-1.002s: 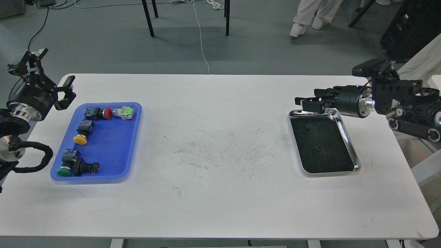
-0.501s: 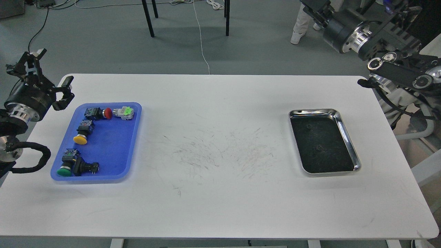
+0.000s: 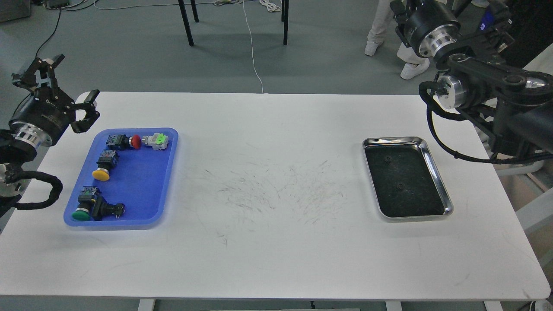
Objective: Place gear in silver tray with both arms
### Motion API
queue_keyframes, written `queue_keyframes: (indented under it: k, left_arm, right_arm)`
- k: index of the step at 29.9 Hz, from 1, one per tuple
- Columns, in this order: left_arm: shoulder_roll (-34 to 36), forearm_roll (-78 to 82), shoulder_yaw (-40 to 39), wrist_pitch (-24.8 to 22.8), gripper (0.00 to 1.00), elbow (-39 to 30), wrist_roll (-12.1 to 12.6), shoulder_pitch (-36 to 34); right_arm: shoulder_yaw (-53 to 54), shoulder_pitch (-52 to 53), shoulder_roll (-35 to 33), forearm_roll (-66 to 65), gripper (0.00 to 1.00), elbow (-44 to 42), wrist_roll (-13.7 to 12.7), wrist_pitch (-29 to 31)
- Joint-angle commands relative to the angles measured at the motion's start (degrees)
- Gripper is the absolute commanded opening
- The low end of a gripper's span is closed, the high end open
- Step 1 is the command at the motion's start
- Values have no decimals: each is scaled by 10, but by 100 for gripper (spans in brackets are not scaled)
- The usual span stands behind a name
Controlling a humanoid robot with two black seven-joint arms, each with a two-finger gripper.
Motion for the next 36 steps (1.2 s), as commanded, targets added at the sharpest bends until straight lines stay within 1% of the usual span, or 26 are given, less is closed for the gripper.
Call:
queue_keyframes:
  k: [1,3,5,8,9,11,13,14,16,18,20,21,22,23,25,26,29,32,36]
  left_arm:
    - [2,-6,-8,-2,99,-10,2,2]
    - [4,-23,-13,-3,99,-15,6,2]
    - [2,-32,-17,-2,99,-16,16,-2]
    - [0,-33,-20,1,99,-11,52,-13]
    - [-1,-33,-19,3,99,-11,60,-22]
    - [-2,-33,-16,5,99,-6,67,-27]
    - [-2,-33,-14,5,99,9,90,-30]
    - [-1,-33,-14,4,99,16,110,-36]
    - [0,-35,-15,7,98,37,164,-53]
    - [-7,-37,-18,10,98,67,228,-68]
    - [-28,-38,-20,13,99,83,286,-84]
    - [-43,-38,-19,14,99,86,310,-89]
    - [-58,-38,-20,17,99,86,324,-87]
    - [-69,-39,-21,24,99,89,327,-85]
    - [-85,-39,-25,45,99,92,323,-79]
    - [-89,-39,-27,47,99,93,323,-76]
    - [-91,-40,-35,47,99,95,316,-75]
    - [-89,-38,-67,52,99,96,306,-75]
    - [-88,-39,-74,48,99,98,302,-73]
  right_arm:
    - [18,-2,14,50,97,-5,-14,1]
    - [29,-8,21,63,98,-3,-16,6]
    - [39,-18,23,72,98,3,-21,9]
    - [55,-39,22,74,98,17,-30,21]
    - [64,-47,21,71,99,27,-29,31]
    - [78,-59,19,71,99,35,-28,53]
    - [92,-70,20,72,99,35,-27,76]
    - [103,-76,22,72,99,34,-26,83]
    - [129,-87,23,71,99,32,-29,93]
    - [148,-101,23,69,99,24,-36,107]
    - [162,-107,26,69,99,6,-54,121]
    - [166,-108,32,69,99,-4,-67,126]
    - [170,-109,41,69,99,-16,-75,126]
    - [175,-109,49,71,99,-29,-80,127]
    - [189,-116,61,71,99,-48,-83,128]
    - [194,-117,63,70,99,-50,-83,125]
    - [199,-119,70,69,99,-48,-82,126]
    - [213,-118,85,68,99,-50,-80,122]
    - [215,-117,104,66,99,-54,-77,119]
